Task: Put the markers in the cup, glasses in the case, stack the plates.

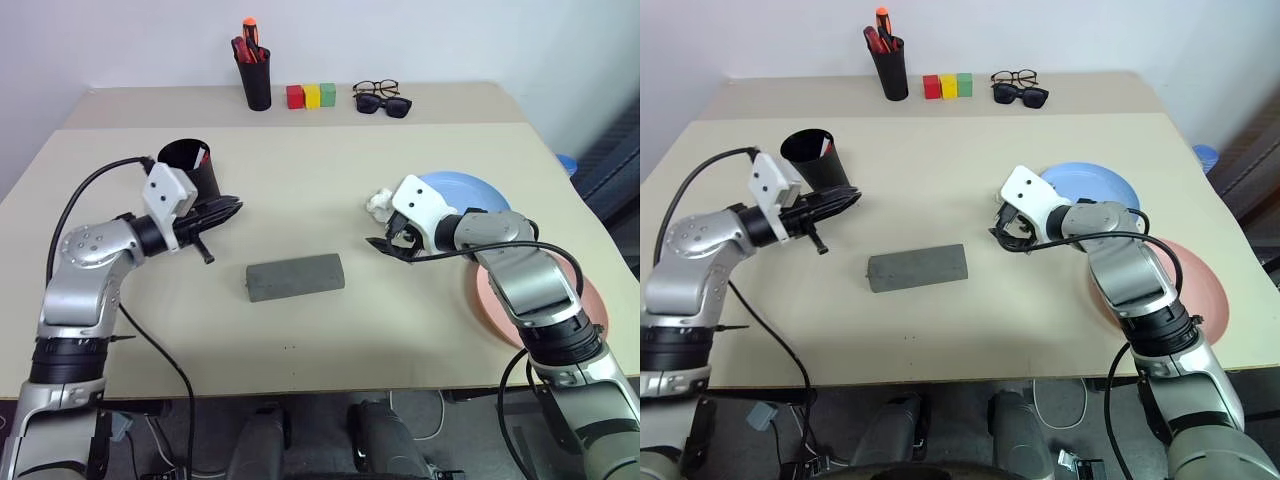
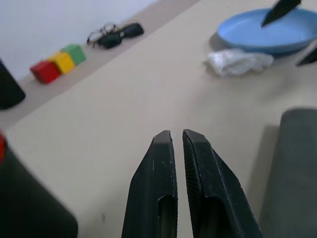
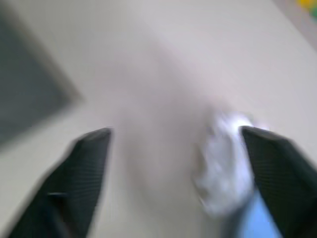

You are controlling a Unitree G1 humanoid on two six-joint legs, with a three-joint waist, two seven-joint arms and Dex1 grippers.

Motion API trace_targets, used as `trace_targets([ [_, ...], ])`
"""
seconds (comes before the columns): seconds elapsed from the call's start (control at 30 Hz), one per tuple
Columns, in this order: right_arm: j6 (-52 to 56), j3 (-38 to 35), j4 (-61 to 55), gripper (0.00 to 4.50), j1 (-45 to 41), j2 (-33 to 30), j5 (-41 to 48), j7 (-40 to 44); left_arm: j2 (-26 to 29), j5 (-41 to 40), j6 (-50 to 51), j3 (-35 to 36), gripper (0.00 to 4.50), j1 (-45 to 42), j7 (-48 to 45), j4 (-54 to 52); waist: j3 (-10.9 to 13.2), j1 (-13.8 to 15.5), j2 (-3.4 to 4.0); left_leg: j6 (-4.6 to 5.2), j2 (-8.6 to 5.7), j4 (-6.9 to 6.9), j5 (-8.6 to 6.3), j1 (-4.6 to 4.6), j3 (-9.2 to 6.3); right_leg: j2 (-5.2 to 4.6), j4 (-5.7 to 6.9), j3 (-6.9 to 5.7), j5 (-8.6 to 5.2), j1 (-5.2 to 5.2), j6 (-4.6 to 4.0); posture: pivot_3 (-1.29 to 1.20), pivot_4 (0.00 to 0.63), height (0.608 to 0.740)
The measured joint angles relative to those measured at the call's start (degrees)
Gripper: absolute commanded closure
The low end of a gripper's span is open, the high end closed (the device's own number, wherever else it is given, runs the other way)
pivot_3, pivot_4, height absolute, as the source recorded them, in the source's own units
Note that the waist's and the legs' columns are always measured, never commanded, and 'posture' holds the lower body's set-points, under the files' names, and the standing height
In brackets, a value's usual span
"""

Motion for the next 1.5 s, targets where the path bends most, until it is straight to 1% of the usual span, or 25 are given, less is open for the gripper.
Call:
trace_targets([
  [0.07, -0.28, 0.01, 4.35, 0.11, 0.24, -1.86, -2.15, -1.58, 0.04, -0.44, 0.99, 0.63, 4.2, 2.45, 0.32, -1.64, 0.01, 0.45, 0.0, 0.0, -0.01, 0.01, 0.0, -0.04, 0.01, -0.03, -0.01, -0.03, 0.0, -0.01, 0.0, 0.0, 0.15, 0.74],
  [0.17, -1.69, 0.07, 8.03, 0.11, 0.64, -2.32, -4.29, -3.23, -0.29, -1.89, 3.16, 0.67, 4.2, 4.64, 1.3, -6.34, 0.01, 0.44, 0.0, 0.0, -0.01, 0.01, 0.0, -0.04, -0.01, -0.03, -0.03, -0.03, 0.0, 0.01, 0.0, 0.0, 0.15, 0.74],
  [0.2, -2.7, 0.0, 9.04, 0.33, 1.04, -2.31, -4.53, -3.77, -0.7, -2.49, 3.71, 0.55, 4.2, 4.93, 1.51, -8.2, 0.0, 0.39, 0.0, 0.01, -0.01, 0.01, 0.0, -0.03, 0.0, -0.03, -0.03, -0.03, 0.0, 0.04, 0.0, 0.0, 0.15, 0.74],
  [0.27, -4.45, 0.12, 10.0, 0.92, 1.4, -2.31, -5.27, -4.44, -2.06, -3.29, 4.63, -0.57, 4.2, 5.46, 2.09, -11.34, -0.02, 0.31, 0.02, 0.01, 0.0, 0.0, -0.01, 0.07, 0.01, -0.03, -0.04, -0.01, 0.0, 0.14, 0.0, 0.0, 0.15, 0.74],
  [0.3, -4.97, 0.12, 10.28, 1.37, 1.76, -2.3, -5.56, -4.8, -3.09, -3.8, 5.28, -2.01, 4.2, 5.9, 2.34, -13.12, -0.02, 0.37, 0.02, 0.01, -0.01, 0.02, -0.01, 0.09, 0.0, -0.03, -0.04, -0.02, 0.0, 0.19, 0.0, 0.0, 0.15, 0.74],
  [0.33, -5.17, 0.12, 10.39, 1.92, 2.07, -2.28, -5.64, -4.9, -3.86, -4.15, 6.07, -3.42, 4.2, 6.38, 2.37, -14.34, -0.02, 0.37, 0.02, 0.01, -0.01, 0.03, -0.01, 0.09, -0.01, -0.02, -0.04, -0.02, 0.0, 0.19, 0.0, 0.0, 0.15, 0.74],
  [0.43, -5.08, 0.12, 10.22, 3.33, 2.84, -2.28, -6.04, -4.95, -4.88, -4.83, 7.2, -5.41, 4.2, 6.95, 2.83, -15.69, -0.02, 0.33, 0.02, 0.01, 0.0, 0.03, -0.01, 0.09, -0.02, 0.0, -0.03, -0.02, 0.0, 0.18, 0.0, 0.0, 0.15, 0.74],
  [0.5, -4.46, 0.09, 9.5, 4.4, 3.66, -2.28, -6.48, -4.98, -5.48, -4.86, 7.47, -6.71, 4.2, 6.92, 3.06, -16.2, -0.02, 0.34, 0.03, 0.01, 0.0, 0.03, -0.01, 0.09, -0.02, 0.0, -0.03, -0.02, 0.0, 0.18, 0.0, 0.0, 0.15, 0.74],
  [0.53, -4.37, 0.07, 8.81, 4.46, 3.95, -2.3, -6.69, -5.2, -5.88, -4.89, 7.52, -7.35, 4.2, 6.9, 3.03, -16.3, -0.02, 0.31, 0.03, 0.01, 0.0, 0.04, -0.01, 0.08, -0.01, 0.0, -0.03, -0.01, 0.0, 0.18, 0.0, 0.0, 0.15, 0.74],
  [0.73, -4.41, -0.87, 2.59, 4.46, 5.19, -4.36, -8.57, -6.37, -7.3, -4.9, 7.53, -10.9, 4.2, 5.47, 2.24, -16.03, -0.01, 0.31, 0.05, 0.01, 0.0, 0.02, -0.01, 0.07, -0.02, 0.03, -0.04, -0.01, 0.0, 0.15, 0.0, 0.0, 0.15, 0.74],
  [0.83, -4.09, -3.85, -3.1, 4.46, 7.04, -7.03, -9.0, -6.61, -7.92, -4.9, 7.44, -11.21, 4.2, 4.96, 1.84, -15.04, -0.01, 0.35, 0.06, 0.01, 0.0, 0.03, -0.01, 0.06, -0.02, 0.02, -0.04, -0.01, 0.0, 0.15, 0.0, 0.0, 0.15, 0.74],
  [0.87, -3.46, -6.3, -6.48, 4.46, 9.13, -8.31, -8.65, -5.98, -8.38, -4.9, 7.44, -11.8, 4.2, 4.3, 1.67, -14.49, -0.01, 0.62, 0.06, 0.01, -0.01, 0.04, -0.01, 0.01, -0.04, 0.02, -0.06, -0.05, 0.0, 0.15, 0.0, 0.0, 0.15, 0.74],
  [0.9, -3.06, -8.72, -9.73, 4.46, 11.38, -9.51, -7.91, -4.95, -8.59, -4.9, 7.45, -12.2, 4.2, 3.89, 1.53, -14.19, -0.01, 0.78, 0.07, 0.01, -0.02, 0.05, -0.01, -0.01, -0.05, 0.02, -0.09, -0.09, 0.0, 0.17, 0.01, 0.0, 0.15, 0.74],
  [1.0, -1.62, -18.85, -21.29, 4.46, 21.75, -13.35, -3.93, 0.44, -9.22, -4.87, 7.47, -13.23, 4.2, 1.9, 0.76, -12.23, -0.02, 1.47, 0.07, 0.07, -0.02, 0.08, -0.04, -0.01, -0.04, 0.03, -0.17, -0.09, -0.01, 0.24, 0.02, 0.0, 0.15, 0.74],
  [1.07, -0.76, -27.19, -28.56, 4.46, 32.47, -15.48, -1.97, 5.24, -9.64, -4.88, 7.26, -13.93, 4.2, -0.02, -0.43, -10.64, -0.04, 2.01, 0.12, 0.08, -0.03, 0.11, -0.05, -0.01, -0.04, 0.06, -0.18, -0.15, -0.01, 0.31, 0.02, 0.0, 0.15, 0.74],
  [1.17, 1.82, -36.1, -35.25, 4.46, 45.43, -15.85, 0.07, 11.2, -10.04, -4.75, 6.76, -15.12, 4.2, -2.33, -2.26, -7.69, -0.07, 1.83, 0.16, 0.12, -0.01, 0.21, -0.07, 0.06, 0.02, 0.1, -0.21, -0.1, -0.01, 0.43, 0.03, 0.0, 0.15, 0.74],
  [1.23, 3.75, -40.0, -37.38, 3.81, 50.59, -15.83, 1.05, 13.69, -10.86, -4.53, 5.82, -15.95, 4.2, -3.72, -3.29, -5.81, -0.08, 1.33, 0.16, 0.15, 0.0, 0.3, -0.08, 0.16, 0.07, 0.13, -0.16, -0.04, -0.01, 0.53, 0.03, 0.0, 0.15, 0.74],
  [1.27, 5.02, -41.61, -38.27, 3.51, 51.67, -15.82, 2.09, 14.72, -11.42, -4.18, 5.54, -16.41, 4.2, -4.29, -3.44, -5.04, -0.08, 0.97, 0.17, 0.15, 0.0, 0.32, -0.09, 0.25, 0.11, 0.13, -0.12, 0.0, -0.01, 0.58, 0.03, 0.0, 0.15, 0.74],
  [1.33, 5.77, -42.86, -39.89, 2.56, 52.4, -15.87, 3.32, 15.77, -12.18, -3.61, 4.95, -17.48, 4.2, -5.11, -3.75, -4.13, -0.07, 0.34, 0.16, 0.17, 0.03, 0.3, -0.1, 0.51, 0.09, 0.17, -0.12, -0.01, -0.02, 0.83, 0.02, 0.0, 0.15, 0.74],
  [1.4, 5.28, -41.88, -40.55, 1.6, 51.85, -16.2, 3.49, 15.23, -12.63, -3.51, 4.55, -17.74, 4.2, -5.4, -3.88, -4.03, -0.07, 0.11, 0.15, 0.22, 0.07, 0.21, -0.13, 0.79, 0.1, 0.19, -0.16, 0.01, -0.04, 1.04, 0.02, 0.0, 0.15, 0.74],
  [1.43, 4.83, -40.63, -40.37, 1.6, 50.34, -16.43, 3.49, 14.31, -12.62, -3.47, 4.43, -17.72, 4.2, -5.45, -3.82, -3.99, -0.07, 0.0, 0.15, 0.22, 0.07, 0.11, -0.13, 0.95, 0.11, 0.19, -0.18, 0.1, -0.04, 1.13, 0.02, 0.0, 0.15, 0.74],
  [1.5, 3.69, -37.4, -39.61, 1.6, 45.61, -16.26, 3.72, 12.69, -12.44, -3.42, 4.23, -17.48, 4.2, -5.2, -3.47, -4.09, -0.07, -0.03, 0.16, 0.22, 0.07, 0.05, -0.13, 0.98, 0.1, 0.17, -0.19, 0.14, -0.05, 1.13, 0.03, 0.0, 0.15, 0.74],
])
